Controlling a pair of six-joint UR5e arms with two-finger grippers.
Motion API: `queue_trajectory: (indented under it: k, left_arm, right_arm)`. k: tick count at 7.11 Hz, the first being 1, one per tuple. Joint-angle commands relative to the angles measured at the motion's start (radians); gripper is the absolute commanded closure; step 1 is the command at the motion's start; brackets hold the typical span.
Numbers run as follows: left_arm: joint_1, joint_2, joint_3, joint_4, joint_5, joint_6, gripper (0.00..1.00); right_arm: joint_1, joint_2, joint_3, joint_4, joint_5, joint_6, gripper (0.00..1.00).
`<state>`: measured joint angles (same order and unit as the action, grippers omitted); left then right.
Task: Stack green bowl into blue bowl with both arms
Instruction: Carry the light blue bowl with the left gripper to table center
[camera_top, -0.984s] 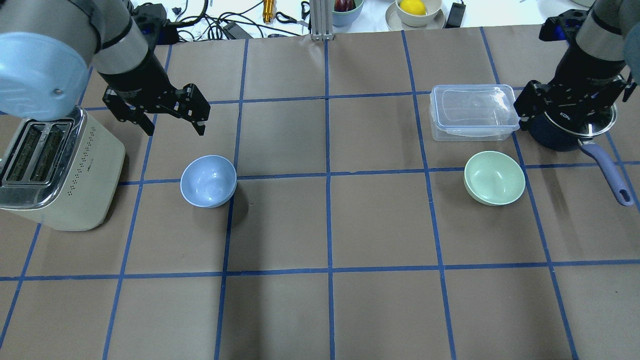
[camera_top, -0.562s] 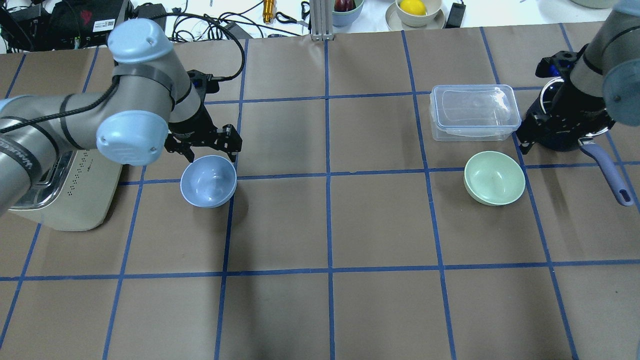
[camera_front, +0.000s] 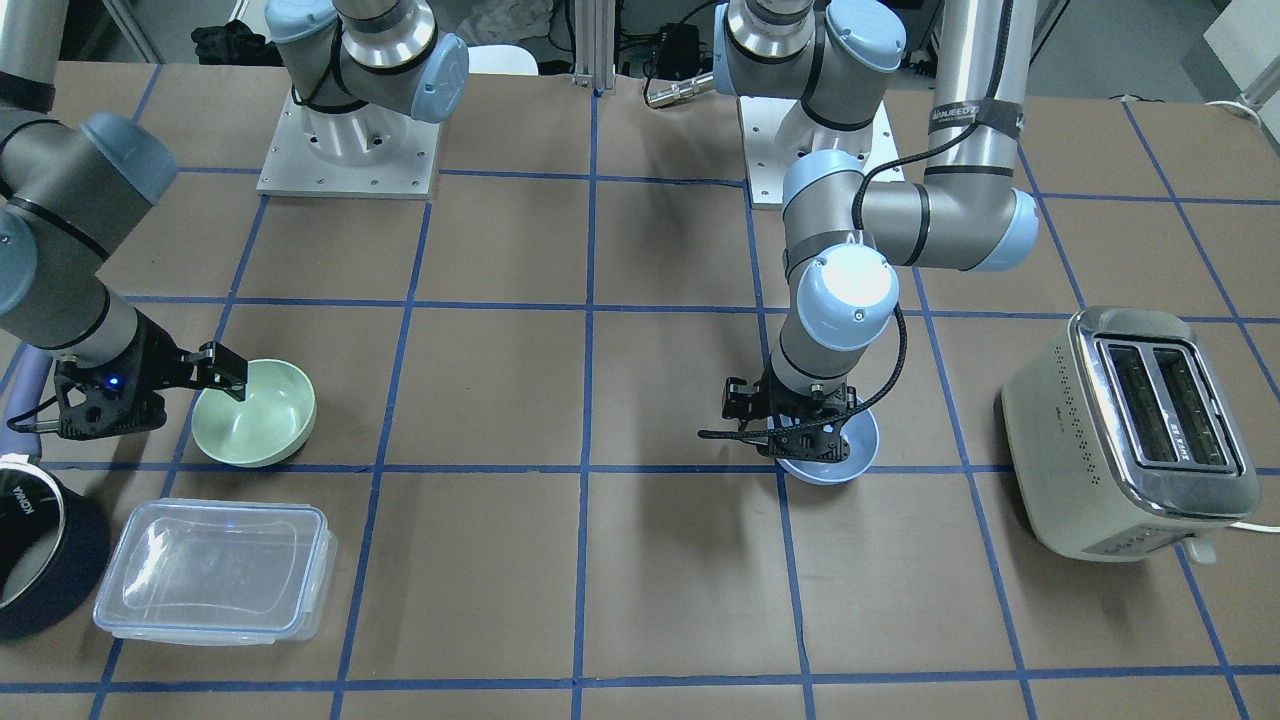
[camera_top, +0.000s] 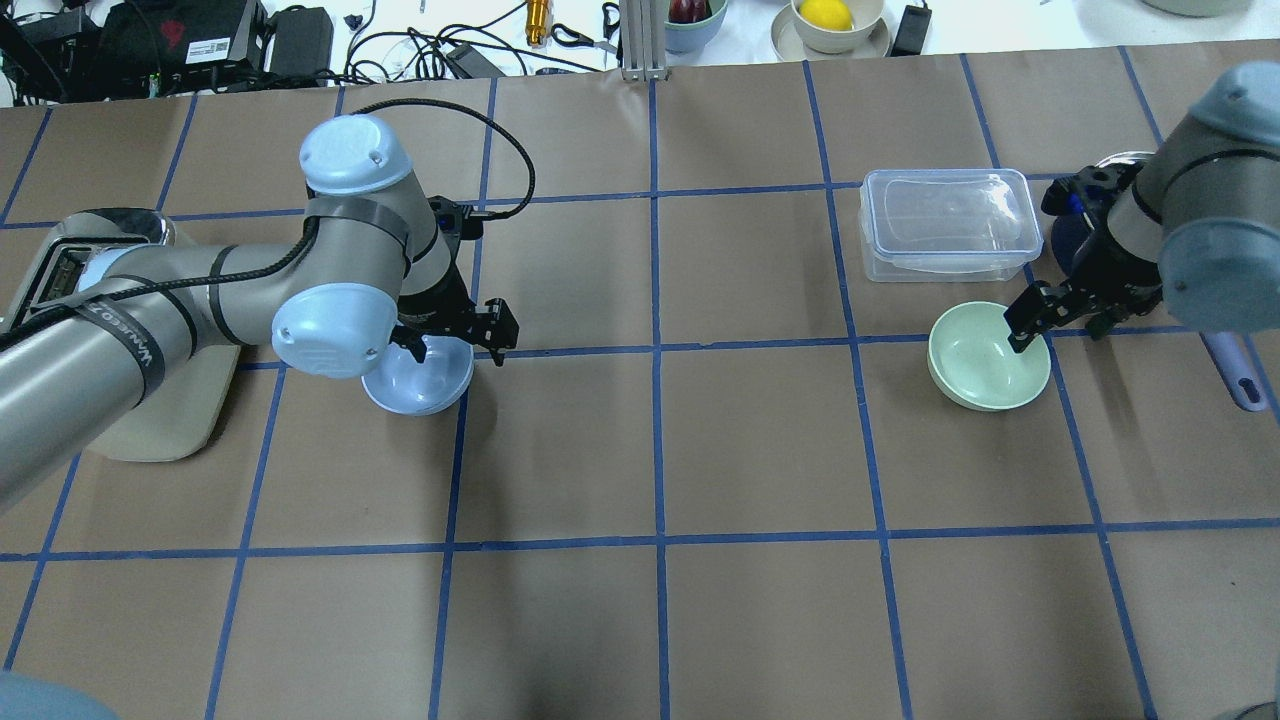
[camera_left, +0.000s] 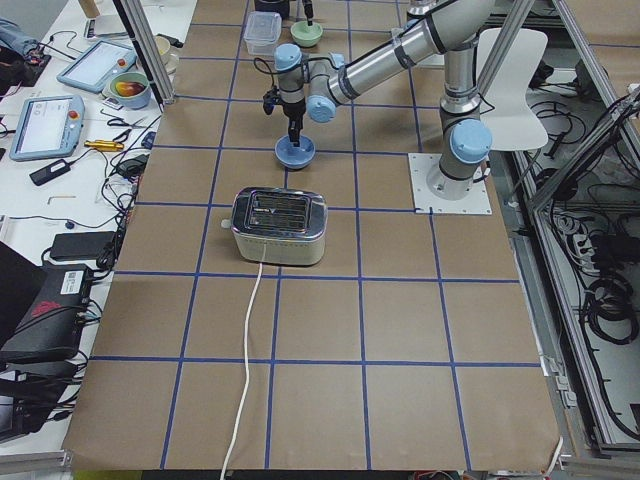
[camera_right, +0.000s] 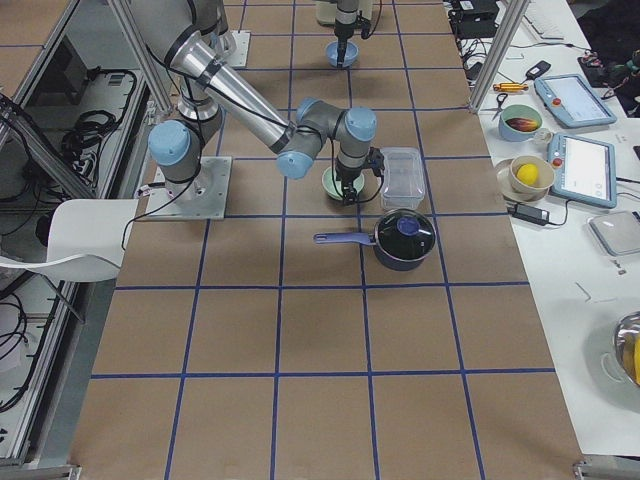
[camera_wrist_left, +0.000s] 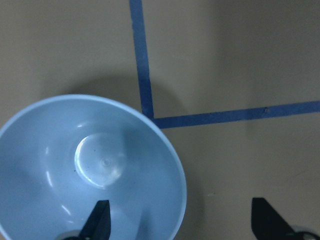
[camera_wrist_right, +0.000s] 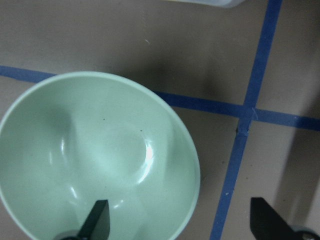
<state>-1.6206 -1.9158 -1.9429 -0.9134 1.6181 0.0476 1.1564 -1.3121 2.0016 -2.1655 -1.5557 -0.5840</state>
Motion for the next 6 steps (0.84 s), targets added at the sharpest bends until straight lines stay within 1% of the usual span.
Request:
queue_trajectory:
  k: [1, 2, 4, 5, 6]
  left_arm:
    - [-0.005, -0.028, -0.013, 0.048, 0.031, -0.018, 0.90]
    - [-0.008, -0.029, -0.013, 0.048, 0.029, -0.020, 1.00]
    - [-0.034, -0.008, -0.004, 0.053, 0.029, -0.054, 1.00]
    - [-0.104, -0.015, 0.022, 0.053, 0.022, -0.145, 1.00]
    - [-0.201, -0.029, 0.091, 0.035, 0.025, -0.255, 1.00]
  right_arm:
    - [-0.004, 0.040, 0.011, -0.036, -0.001, -0.011, 0.55]
    - [-0.004, 0.042, 0.011, -0.028, -0.016, -0.016, 1.00]
    - [-0.004, 0.042, 0.011, -0.017, -0.015, -0.014, 1.00]
    - [-0.004, 0.037, 0.008, -0.004, -0.015, -0.013, 1.00]
    - [-0.004, 0.030, 0.000, 0.013, -0.009, -0.004, 1.00]
